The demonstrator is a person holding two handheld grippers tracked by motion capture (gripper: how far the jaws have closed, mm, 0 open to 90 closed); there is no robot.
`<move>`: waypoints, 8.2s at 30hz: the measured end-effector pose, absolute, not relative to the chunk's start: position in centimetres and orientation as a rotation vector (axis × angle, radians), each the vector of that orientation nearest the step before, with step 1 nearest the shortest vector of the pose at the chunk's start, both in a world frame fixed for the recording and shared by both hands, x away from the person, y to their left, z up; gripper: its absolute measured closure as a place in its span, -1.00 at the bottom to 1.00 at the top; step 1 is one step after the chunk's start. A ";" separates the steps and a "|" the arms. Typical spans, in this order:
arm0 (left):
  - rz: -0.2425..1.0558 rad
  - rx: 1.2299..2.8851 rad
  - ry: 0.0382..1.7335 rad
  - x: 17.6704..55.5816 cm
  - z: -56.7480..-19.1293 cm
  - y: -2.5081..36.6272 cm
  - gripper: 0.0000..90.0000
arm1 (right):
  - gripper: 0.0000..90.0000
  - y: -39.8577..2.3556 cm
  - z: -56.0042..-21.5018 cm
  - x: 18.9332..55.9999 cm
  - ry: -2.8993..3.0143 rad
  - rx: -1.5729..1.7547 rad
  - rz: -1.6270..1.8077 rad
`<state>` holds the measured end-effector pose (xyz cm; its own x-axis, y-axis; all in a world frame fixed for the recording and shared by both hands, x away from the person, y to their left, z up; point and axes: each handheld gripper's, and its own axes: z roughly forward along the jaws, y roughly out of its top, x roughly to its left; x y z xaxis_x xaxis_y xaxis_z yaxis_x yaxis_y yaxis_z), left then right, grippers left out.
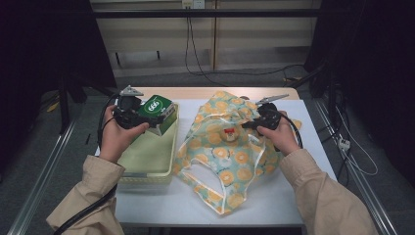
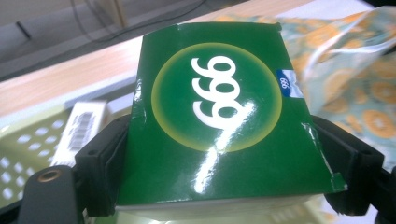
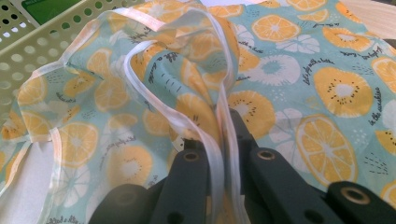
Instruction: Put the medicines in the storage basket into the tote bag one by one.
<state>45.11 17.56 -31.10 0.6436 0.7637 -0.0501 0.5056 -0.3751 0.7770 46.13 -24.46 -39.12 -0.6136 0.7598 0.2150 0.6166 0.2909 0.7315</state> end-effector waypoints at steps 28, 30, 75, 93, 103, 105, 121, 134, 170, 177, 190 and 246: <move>0.178 2.140 0.609 40.5 -33.1 5.1 -0.63 | 0.96 -24.8 -38.9 46.1 2.366 1.288 1.237; 0.171 2.154 0.598 40.4 -33.8 4.4 -0.63 | 0.96 -24.9 -38.8 46.1 2.362 1.289 1.240; 0.157 2.197 0.617 42.9 -41.7 -2.6 -0.63 | 0.96 -24.9 -37.4 45.5 2.346 1.262 1.252; 0.240 2.197 0.655 44.4 -41.8 -3.1 -0.64 | 0.96 -24.9 -37.4 45.5 2.353 1.254 1.255; 0.328 2.168 0.745 47.5 -42.0 -2.2 -0.64 | 0.96 -24.4 -37.7 45.7 2.367 1.254 1.266; 0.338 2.158 0.750 48.1 -42.0 -2.3 -0.64 | 0.96 -24.3 -37.8 45.8 2.367 1.258 1.272; 0.219 2.199 0.752 47.6 -41.0 -1.5 -0.77 | 0.96 -24.6 -38.1 46.1 2.362 1.278 1.272; 0.207 2.226 0.692 45.3 -38.2 0.9 -0.78 | 0.96 -24.6 -37.8 45.7 2.359 1.269 1.268; 0.186 2.173 0.708 45.2 -34.7 8.9 -0.88 | 0.96 -24.2 -37.4 45.3 2.363 1.251 1.264; 0.192 2.160 0.731 45.6 -34.5 10.6 -0.89 | 0.96 -24.3 -37.4 45.3 2.364 1.253 1.255; 0.219 2.165 0.783 46.1 -34.4 13.2 -0.87 | 0.96 -24.2 -37.5 45.3 2.365 1.252 1.255; 0.331 2.205 0.969 48.8 -36.1 21.5 -0.77 | 0.96 -24.1 -37.5 45.3 2.373 1.244 1.253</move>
<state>48.84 21.46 -36.13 0.6882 0.7242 -0.0431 0.5467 -0.4785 0.6872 45.30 -24.07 -37.54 -0.6322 0.7467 0.2066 0.5918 0.2933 0.7509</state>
